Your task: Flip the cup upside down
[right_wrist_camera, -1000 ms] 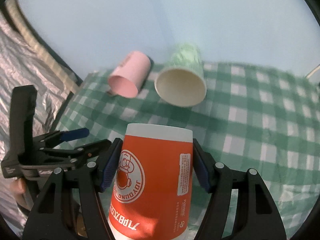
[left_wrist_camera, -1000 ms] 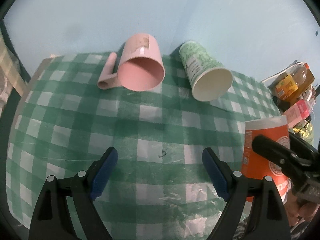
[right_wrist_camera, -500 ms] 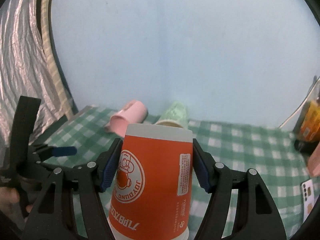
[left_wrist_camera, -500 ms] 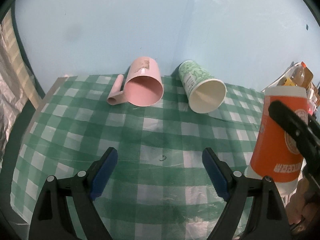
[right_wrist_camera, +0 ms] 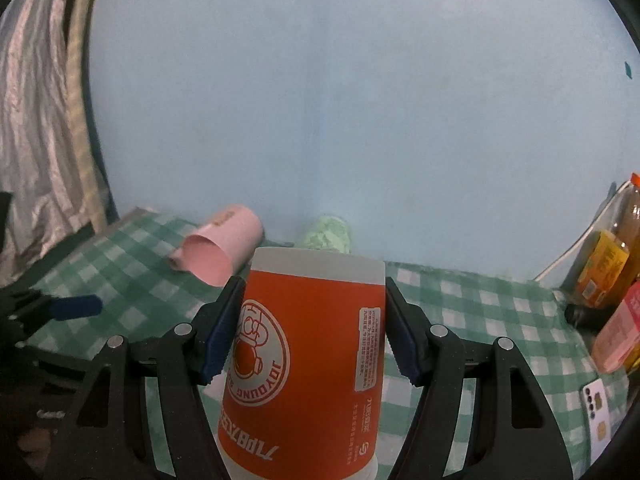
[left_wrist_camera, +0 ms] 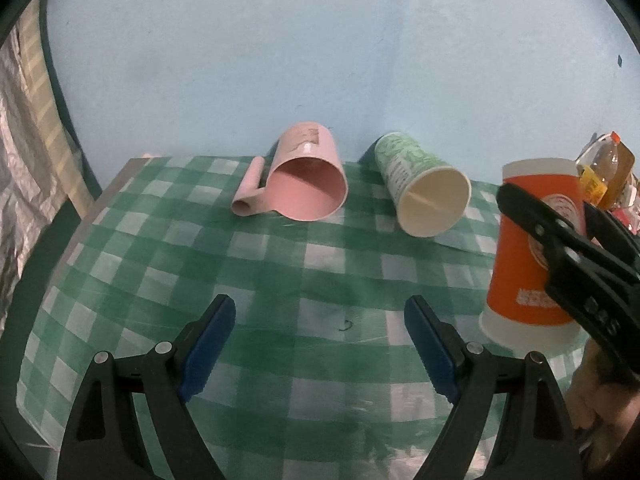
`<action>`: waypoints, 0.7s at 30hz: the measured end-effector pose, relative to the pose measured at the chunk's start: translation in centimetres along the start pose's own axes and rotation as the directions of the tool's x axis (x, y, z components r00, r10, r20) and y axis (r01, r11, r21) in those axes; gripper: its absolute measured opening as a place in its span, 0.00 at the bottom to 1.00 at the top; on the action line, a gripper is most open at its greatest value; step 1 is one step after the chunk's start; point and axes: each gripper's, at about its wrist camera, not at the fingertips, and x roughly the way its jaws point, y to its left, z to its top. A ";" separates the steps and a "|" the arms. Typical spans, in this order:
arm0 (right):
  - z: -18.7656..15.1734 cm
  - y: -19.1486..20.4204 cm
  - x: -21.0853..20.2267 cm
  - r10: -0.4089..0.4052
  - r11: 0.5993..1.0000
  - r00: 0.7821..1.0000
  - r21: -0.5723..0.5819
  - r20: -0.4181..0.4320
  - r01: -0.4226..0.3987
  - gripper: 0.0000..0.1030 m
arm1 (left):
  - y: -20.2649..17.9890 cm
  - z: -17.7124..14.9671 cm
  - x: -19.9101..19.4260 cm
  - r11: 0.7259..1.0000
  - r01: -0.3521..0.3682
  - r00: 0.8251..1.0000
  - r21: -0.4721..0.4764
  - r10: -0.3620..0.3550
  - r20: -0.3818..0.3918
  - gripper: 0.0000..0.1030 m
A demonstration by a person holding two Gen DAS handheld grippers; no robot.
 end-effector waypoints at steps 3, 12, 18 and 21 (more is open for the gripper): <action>0.1 0.1 1.5 -0.022 1.000 1.000 -0.011 -0.022 0.022 0.66 | 0.5 -0.1 0.4 1.000 -0.007 1.000 -0.009 0.007 -0.006 0.85; -0.8 0.6 4.3 -0.061 0.997 0.995 -0.056 -0.079 0.056 0.66 | 0.7 -0.4 0.7 1.000 -0.008 1.000 -0.005 0.008 -0.011 0.85; -1.8 1.0 3.3 -0.057 0.995 0.996 -0.090 -0.063 0.052 0.66 | 0.4 -0.5 0.6 1.000 -0.015 1.000 0.002 0.015 -0.001 0.85; -2.4 0.9 2.1 -0.046 0.995 0.997 -0.087 -0.058 0.041 0.66 | 0.2 -0.8 0.3 1.000 -0.009 1.000 0.005 0.009 0.002 0.85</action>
